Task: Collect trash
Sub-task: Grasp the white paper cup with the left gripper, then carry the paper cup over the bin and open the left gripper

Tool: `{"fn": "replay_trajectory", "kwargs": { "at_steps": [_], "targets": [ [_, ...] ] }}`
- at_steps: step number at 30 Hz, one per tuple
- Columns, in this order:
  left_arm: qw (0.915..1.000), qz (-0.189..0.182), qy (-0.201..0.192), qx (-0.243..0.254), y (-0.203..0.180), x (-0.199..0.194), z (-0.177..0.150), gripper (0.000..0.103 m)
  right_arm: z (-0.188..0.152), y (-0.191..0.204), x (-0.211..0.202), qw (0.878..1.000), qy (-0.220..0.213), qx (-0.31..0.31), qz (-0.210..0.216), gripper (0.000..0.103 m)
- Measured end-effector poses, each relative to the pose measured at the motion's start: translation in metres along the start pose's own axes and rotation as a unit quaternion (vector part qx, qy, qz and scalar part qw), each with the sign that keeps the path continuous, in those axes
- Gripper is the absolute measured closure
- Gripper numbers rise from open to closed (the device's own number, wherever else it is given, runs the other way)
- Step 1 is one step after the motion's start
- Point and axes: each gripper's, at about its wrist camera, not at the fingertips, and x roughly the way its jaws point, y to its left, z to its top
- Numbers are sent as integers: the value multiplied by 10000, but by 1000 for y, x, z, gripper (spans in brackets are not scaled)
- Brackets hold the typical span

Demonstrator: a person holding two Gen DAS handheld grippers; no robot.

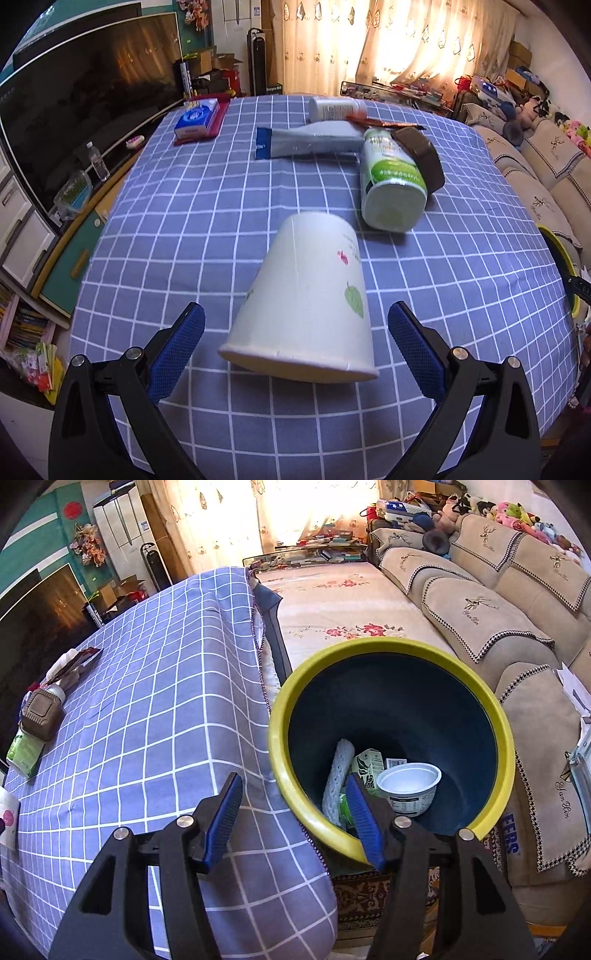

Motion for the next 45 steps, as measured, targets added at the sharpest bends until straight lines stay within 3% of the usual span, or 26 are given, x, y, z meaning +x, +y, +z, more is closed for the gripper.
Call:
{"fn": "replay_trajectory", "kwargs": {
  "at_steps": [7, 11, 17, 30, 38, 45],
  "targets": [
    [10000, -45, 42, -17, 1, 3, -14, 10, 0, 0, -1, 10000, -24, -7, 13, 47],
    [9999, -91, -14, -107, 4, 4, -15, 25, 0, 1, -2, 10000, -33, -9, 13, 47],
    [9997, -153, -128, -125, 8, -4, -16, 31, 1, 1, -5, 10000, -66, -19, 45, 47],
    [9960, -552, -612, 331, -26, -59, -6, 32, 4, 4, -29, 9993, -308, -100, 188, 47],
    [9829, -1313, -820, 1000, -93, -84, 15, 32, 0, -21, -54, 9984, -564, 96, 20, 47],
    [9613, -1992, -786, 1733, -181, -80, 34, 32, -8, -63, -71, 9962, -702, 441, -277, 47]
  ]
}}
